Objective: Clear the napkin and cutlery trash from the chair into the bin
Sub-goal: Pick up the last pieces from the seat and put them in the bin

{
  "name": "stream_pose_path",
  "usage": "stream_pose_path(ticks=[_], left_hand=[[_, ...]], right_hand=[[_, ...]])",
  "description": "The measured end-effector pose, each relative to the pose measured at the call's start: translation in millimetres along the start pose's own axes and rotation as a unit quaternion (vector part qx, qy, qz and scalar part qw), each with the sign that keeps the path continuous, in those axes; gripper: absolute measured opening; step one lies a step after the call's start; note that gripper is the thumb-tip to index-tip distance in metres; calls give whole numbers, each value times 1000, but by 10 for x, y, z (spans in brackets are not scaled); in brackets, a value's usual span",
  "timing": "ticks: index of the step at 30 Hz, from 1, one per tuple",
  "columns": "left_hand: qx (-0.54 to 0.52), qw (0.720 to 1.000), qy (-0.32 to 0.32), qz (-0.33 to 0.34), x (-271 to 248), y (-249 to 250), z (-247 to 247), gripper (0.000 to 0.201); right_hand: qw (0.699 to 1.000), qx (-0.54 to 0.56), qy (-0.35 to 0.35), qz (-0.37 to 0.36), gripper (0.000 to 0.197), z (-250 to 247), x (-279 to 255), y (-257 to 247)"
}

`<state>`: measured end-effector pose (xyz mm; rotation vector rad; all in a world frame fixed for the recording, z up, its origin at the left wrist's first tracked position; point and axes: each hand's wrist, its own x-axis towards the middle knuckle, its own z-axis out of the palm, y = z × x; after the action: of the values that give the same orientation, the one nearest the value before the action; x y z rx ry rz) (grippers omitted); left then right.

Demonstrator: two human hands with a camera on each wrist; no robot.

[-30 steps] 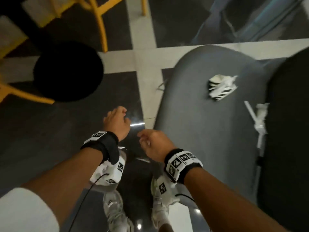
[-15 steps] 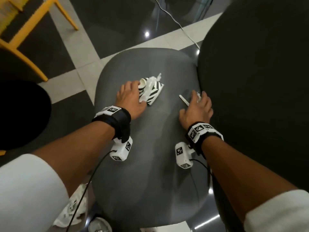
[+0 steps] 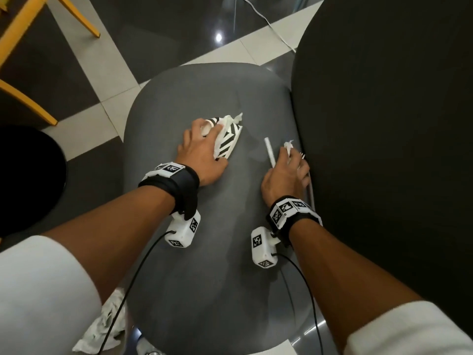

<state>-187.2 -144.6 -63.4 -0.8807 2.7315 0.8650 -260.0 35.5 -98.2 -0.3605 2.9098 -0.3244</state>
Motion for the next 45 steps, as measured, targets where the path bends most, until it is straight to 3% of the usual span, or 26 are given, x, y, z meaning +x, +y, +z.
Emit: stream_pose_path(ticks=[4,8,13,18,21,24,26,30,34,38,41,45], left_hand=[[38,999,-13,10,-40,10,43,77],[37,999,-14,31,-111,-51,71,57],[-24,999,0,29,-374,-137,36,38],[-90,996,19,-4,-736,-394,-61,32],[-131,989,53,-35,-1086,-661,-85,49],[-171,975,108,-93,-1650,-1174,-100,51],[-196,962,140,-130,-2096,-1586,-94,50],[-207,940,179,-203,-2947,-2400,-44,41],[-197,927,145,-286,-3589,-3176,274,32],[-204,901,127,-362,-4004,-3716,807,29],[-232,874,109,-414,-4175,-3989,1179,32],[-303,864,76,-395,-4277,-4228,1448,51]], right_hand=[[999,36,4,-29,56,-12,89,-3],[998,51,-32,-33,50,-106,199,19],[990,126,-27,-62,37,-126,103,-102],[961,247,-29,-121,31,-74,-474,-706],[944,308,-65,-97,31,-24,-934,-1065],[930,334,-128,-79,36,102,-1504,-1411],[922,324,-192,-83,34,204,-1911,-1660],[909,263,-279,-164,31,511,-2622,-2159],[891,185,-361,-203,27,1026,-3249,-2464],[866,80,-448,-205,30,1792,-3733,-2392],[853,15,-470,-227,31,2313,-3986,-2274],[835,-42,-475,-276,29,2851,-4195,-2229]])
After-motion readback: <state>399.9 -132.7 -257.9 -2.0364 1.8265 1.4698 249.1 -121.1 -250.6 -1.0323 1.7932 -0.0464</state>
